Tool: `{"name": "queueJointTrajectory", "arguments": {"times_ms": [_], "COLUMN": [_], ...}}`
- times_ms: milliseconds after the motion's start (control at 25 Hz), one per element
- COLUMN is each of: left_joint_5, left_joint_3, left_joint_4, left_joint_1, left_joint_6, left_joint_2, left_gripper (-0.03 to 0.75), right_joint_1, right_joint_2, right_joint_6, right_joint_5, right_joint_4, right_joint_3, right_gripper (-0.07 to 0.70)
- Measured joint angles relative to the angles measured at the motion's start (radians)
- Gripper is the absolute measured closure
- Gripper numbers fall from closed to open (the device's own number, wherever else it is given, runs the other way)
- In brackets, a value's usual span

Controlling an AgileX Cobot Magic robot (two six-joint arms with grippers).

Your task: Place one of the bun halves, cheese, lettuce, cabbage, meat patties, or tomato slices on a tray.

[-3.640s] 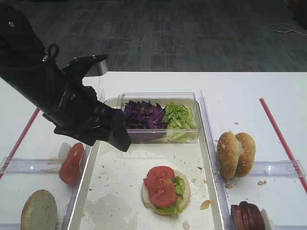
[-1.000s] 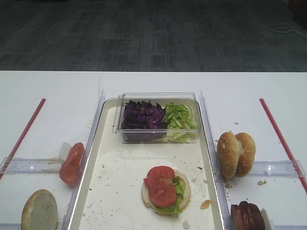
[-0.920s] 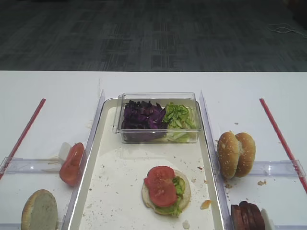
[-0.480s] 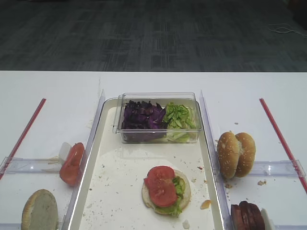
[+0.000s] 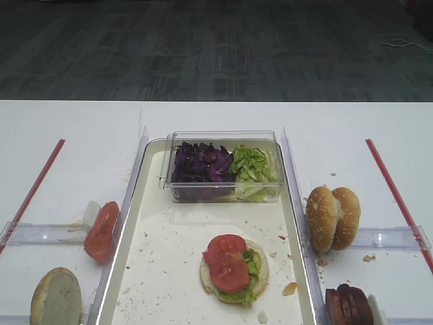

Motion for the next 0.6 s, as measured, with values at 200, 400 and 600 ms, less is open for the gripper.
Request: {"name": "queueJointTrajectory", "arguments": {"times_ms": [200,400,600], "left_joint_5": [0.007,0.014,0.015], "left_joint_3": [0.0,0.0,0.0], "left_joint_4": [0.0,0.0,0.0], "left_joint_1": [0.0,0.0,0.0], "left_joint_6": [0.0,0.0,0.0], "left_joint_2": [-0.154,-0.213,-0.215], "left_gripper": [0.17,0.171,0.171], "right_joint_1": [0.0,0.0,0.0], "right_joint_2": [0.0,0.0,0.0], "right_joint_6": [0.0,0.0,0.004], "right_joint_5": [0.0,0.0,0.0], "right_joint_4": [0.0,0.0,0.0], "right_joint_3": [0.0,0.0,0.0], "right_gripper": [-0.031,-0.031,-0.031]}}
